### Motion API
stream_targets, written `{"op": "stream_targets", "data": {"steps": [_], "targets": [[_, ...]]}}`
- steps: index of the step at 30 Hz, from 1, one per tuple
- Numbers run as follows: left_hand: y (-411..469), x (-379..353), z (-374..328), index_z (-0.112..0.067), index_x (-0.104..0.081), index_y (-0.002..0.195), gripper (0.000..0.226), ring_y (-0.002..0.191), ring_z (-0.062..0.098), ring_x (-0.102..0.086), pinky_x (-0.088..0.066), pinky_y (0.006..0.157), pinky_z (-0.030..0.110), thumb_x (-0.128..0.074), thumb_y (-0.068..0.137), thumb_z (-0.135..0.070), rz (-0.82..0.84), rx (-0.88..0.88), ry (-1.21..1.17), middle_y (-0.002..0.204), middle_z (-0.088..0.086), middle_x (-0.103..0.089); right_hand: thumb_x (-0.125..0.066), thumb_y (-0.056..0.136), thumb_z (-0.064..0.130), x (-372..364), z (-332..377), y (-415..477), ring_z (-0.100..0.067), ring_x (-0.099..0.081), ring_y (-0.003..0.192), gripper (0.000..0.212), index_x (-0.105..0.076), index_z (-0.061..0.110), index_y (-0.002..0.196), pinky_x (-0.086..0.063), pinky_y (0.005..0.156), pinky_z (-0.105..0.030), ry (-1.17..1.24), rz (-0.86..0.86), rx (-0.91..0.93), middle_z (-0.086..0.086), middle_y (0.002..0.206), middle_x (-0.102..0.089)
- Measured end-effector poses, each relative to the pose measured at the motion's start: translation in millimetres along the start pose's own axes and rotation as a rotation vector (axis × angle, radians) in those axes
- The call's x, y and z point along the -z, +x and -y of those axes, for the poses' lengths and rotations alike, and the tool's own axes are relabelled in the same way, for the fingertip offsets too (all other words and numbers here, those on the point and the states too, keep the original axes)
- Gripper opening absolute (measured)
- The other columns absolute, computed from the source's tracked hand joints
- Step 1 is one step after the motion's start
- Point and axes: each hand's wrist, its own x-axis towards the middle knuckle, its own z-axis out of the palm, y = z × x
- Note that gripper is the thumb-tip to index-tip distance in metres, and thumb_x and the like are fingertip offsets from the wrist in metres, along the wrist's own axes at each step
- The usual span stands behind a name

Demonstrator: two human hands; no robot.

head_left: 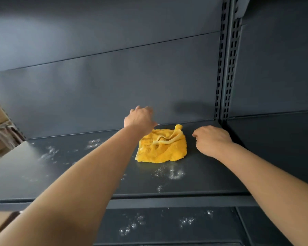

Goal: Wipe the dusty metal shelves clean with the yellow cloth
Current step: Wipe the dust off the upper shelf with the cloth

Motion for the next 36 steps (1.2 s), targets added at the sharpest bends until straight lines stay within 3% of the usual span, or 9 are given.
{"op": "stream_targets", "data": {"steps": [2, 4, 7, 16, 19, 23, 30, 34, 36], "targets": [[-4, -12, -2, -0.033, -0.054, 0.131, 0.041, 0.126, 0.021, -0.045, -0.043, 0.097, 0.037, -0.057, 0.091, -0.040, -0.021, -0.173, -0.105, 0.137, -0.002, -0.049, -0.043, 0.091, 0.010, -3, -5, -3, -0.025, -0.058, 0.110, 0.037, -0.063, 0.024, 0.119, -0.048, 0.082, -0.031, 0.008, 0.012, 0.014, -0.001, 0.124, -0.061], [-14, -26, -9, -0.038, -0.047, 0.137, 0.046, 0.136, 0.016, -0.034, -0.033, 0.108, 0.037, -0.048, 0.093, -0.052, 0.186, -0.352, -0.128, 0.147, -0.009, -0.041, -0.044, 0.093, 0.011, -7, -9, -6, -0.024, -0.057, 0.114, 0.038, -0.061, 0.024, 0.124, -0.049, 0.084, -0.033, 0.033, 0.018, 0.038, -0.001, 0.128, -0.059], [-29, -53, -19, -0.037, -0.029, 0.148, 0.062, 0.147, 0.017, -0.016, -0.014, 0.118, 0.042, -0.031, 0.093, -0.066, 0.459, -0.308, -0.097, 0.158, -0.009, -0.023, -0.043, 0.095, 0.011, -13, -16, -12, -0.025, -0.053, 0.121, 0.042, -0.054, 0.025, 0.133, -0.050, 0.088, -0.035, 0.052, 0.067, 0.067, -0.001, 0.136, -0.053], [-31, -72, 9, -0.037, -0.030, 0.148, 0.066, 0.147, 0.016, -0.014, -0.012, 0.116, 0.050, -0.020, 0.091, -0.069, 0.341, -0.022, -0.055, 0.158, -0.011, -0.022, -0.040, 0.092, 0.005, -30, -21, -10, -0.025, -0.056, 0.108, 0.038, -0.055, 0.016, 0.125, -0.051, 0.083, -0.037, 0.061, 0.087, 0.117, -0.003, 0.126, -0.055], [-37, -71, 20, -0.042, -0.026, 0.148, 0.067, 0.148, 0.020, -0.008, -0.007, 0.115, 0.055, -0.017, 0.089, -0.072, 0.307, 0.102, -0.015, 0.159, -0.014, -0.019, -0.039, 0.094, 0.005, -34, -25, -12, -0.024, -0.052, 0.118, 0.037, -0.054, 0.014, 0.125, -0.049, 0.090, -0.038, 0.079, 0.062, 0.143, -0.003, 0.132, -0.052], [-44, -69, 8, -0.045, -0.018, 0.149, 0.065, 0.148, 0.023, -0.009, -0.013, 0.115, 0.054, -0.017, 0.090, -0.071, 0.332, 0.194, -0.018, 0.159, -0.013, -0.016, -0.037, 0.098, 0.009, -35, -34, -8, -0.026, -0.044, 0.130, 0.037, -0.052, 0.013, 0.132, -0.042, 0.104, -0.042, 0.131, 0.091, 0.162, -0.006, 0.141, -0.048], [-70, -67, -73, -0.041, -0.014, 0.151, 0.065, 0.149, 0.021, -0.003, -0.006, 0.118, 0.050, -0.023, 0.093, -0.067, 0.383, 0.048, -0.063, 0.161, -0.011, -0.010, -0.037, 0.097, 0.007, -23, -58, -14, -0.022, -0.042, 0.135, 0.050, -0.045, 0.024, 0.143, -0.037, 0.108, -0.032, 0.436, 0.076, 0.119, -0.003, 0.148, -0.045], [-92, -64, -85, -0.036, -0.010, 0.153, 0.068, 0.149, 0.021, -0.002, -0.005, 0.119, 0.048, -0.021, 0.094, -0.066, 0.371, -0.079, -0.028, 0.161, -0.008, -0.008, -0.037, 0.096, 0.006, -18, -55, -29, -0.027, -0.042, 0.134, 0.051, -0.039, 0.019, 0.146, -0.039, 0.108, -0.037, 0.380, 0.123, 0.084, -0.009, 0.150, -0.040], [-104, -61, -83, -0.032, -0.008, 0.154, 0.070, 0.149, 0.020, -0.003, -0.005, 0.119, 0.047, -0.021, 0.094, -0.066, 0.364, -0.132, -0.016, 0.161, -0.008, -0.009, -0.038, 0.097, 0.007, -13, -49, -38, -0.030, -0.050, 0.124, 0.042, -0.048, 0.014, 0.138, -0.045, 0.102, -0.039, 0.315, 0.128, 0.078, -0.012, 0.141, -0.048]]}}
